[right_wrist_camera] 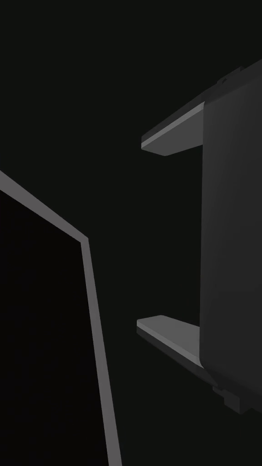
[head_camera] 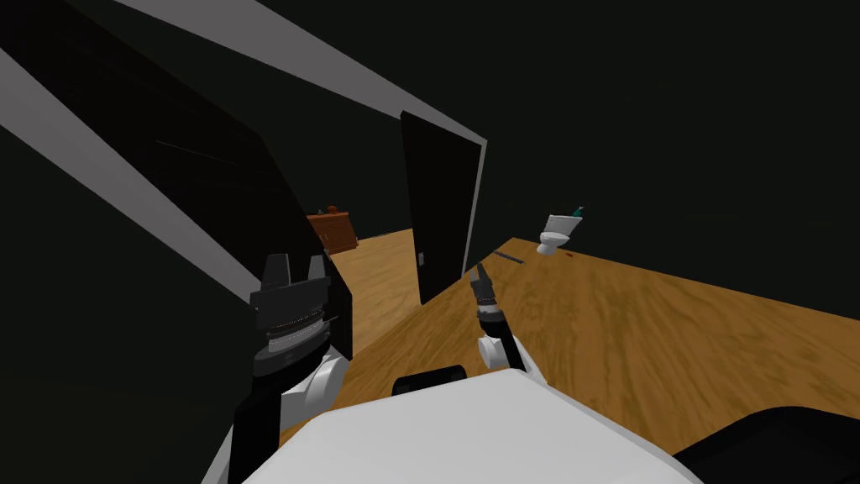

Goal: Push the door open

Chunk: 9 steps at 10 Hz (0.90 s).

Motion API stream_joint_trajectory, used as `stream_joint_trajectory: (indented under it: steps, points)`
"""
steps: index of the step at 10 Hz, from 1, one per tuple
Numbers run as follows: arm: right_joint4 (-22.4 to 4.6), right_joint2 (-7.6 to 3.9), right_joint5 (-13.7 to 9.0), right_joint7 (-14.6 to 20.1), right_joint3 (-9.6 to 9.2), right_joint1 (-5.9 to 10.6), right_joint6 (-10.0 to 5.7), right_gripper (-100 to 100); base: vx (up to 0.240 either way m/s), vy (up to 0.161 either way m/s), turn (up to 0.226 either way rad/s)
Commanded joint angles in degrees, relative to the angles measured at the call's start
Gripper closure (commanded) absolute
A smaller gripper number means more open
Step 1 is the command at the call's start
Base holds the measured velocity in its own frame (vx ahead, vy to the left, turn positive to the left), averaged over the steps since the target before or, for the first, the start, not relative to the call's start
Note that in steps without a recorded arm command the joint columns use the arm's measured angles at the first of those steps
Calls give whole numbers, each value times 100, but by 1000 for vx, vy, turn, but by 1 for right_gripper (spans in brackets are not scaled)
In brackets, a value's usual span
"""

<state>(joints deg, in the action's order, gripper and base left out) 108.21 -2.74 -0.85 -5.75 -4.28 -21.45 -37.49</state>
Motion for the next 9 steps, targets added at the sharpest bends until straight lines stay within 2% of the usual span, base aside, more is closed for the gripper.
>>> stream_joint_trajectory:
  steps: [1,2,4,5,7,8,9]
  points:
    - [-286,-26,10,50,-21,127,-30,-100,105,-36,94]
    - [-328,-26,10,50,-21,127,-30,-100,74,-30,24]
    - [-691,-48,28,100,-58,284,-66,-100,64,-23,60]
    - [-721,-48,28,100,-58,284,-66,-100,57,-20,38]
    - [-1072,-63,47,153,-96,449,-105,-100,58,-26,78]
    - [-1136,-63,47,153,-96,449,-105,-100,55,-19,30]
    - [-1344,-71,57,179,-115,532,-124,-100,52,-24,41]
